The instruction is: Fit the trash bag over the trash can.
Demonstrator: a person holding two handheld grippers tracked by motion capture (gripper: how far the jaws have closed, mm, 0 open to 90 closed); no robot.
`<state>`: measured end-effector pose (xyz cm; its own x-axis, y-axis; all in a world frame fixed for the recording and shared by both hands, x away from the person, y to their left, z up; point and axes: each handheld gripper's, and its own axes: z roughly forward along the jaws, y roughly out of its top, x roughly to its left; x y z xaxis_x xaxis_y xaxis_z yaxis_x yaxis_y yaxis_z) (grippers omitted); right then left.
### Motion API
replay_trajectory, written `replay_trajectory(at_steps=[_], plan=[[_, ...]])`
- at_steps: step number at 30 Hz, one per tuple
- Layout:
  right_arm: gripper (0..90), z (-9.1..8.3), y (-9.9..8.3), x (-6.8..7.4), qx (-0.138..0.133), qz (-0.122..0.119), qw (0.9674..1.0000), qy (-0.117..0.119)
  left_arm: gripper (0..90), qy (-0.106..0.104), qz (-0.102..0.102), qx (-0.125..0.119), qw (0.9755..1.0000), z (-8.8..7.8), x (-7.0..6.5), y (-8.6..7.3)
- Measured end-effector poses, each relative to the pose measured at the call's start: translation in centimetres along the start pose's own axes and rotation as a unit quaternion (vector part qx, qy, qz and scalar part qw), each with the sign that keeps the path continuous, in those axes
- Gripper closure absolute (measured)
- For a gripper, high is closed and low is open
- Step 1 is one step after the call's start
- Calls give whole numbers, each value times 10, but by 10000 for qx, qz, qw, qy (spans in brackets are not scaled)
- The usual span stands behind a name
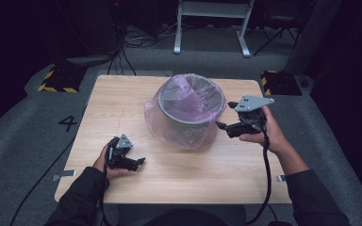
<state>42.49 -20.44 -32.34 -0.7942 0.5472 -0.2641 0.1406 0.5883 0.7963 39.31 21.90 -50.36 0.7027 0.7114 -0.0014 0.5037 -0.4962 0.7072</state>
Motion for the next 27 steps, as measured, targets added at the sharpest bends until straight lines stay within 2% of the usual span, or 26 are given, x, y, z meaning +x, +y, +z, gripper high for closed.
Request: replay_trajectory(at_steps=[2,4,6,9,15,27], plan=[[190,1,-3,1,47,-28,10000,-56,126,2,-2,-2,10000,0,0,0],[190,1,-5,2,122,-168,9995,-257,126,0,-1,-1,10000,0,0,0],[190,3,-8,3,189,-206,9992,-299,126,3,-6,-1,10000,0,0,0],[190,4,-12,4,242,-192,9993,-232,126,4,-6,-1,10000,0,0,0],[190,10,-22,7,460,-313,9977,-374,127,15,-11,4,10000,0,0,0],[193,17,-45,7,696,-162,9970,-307,126,8,-23,0,10000,0,0,0]])
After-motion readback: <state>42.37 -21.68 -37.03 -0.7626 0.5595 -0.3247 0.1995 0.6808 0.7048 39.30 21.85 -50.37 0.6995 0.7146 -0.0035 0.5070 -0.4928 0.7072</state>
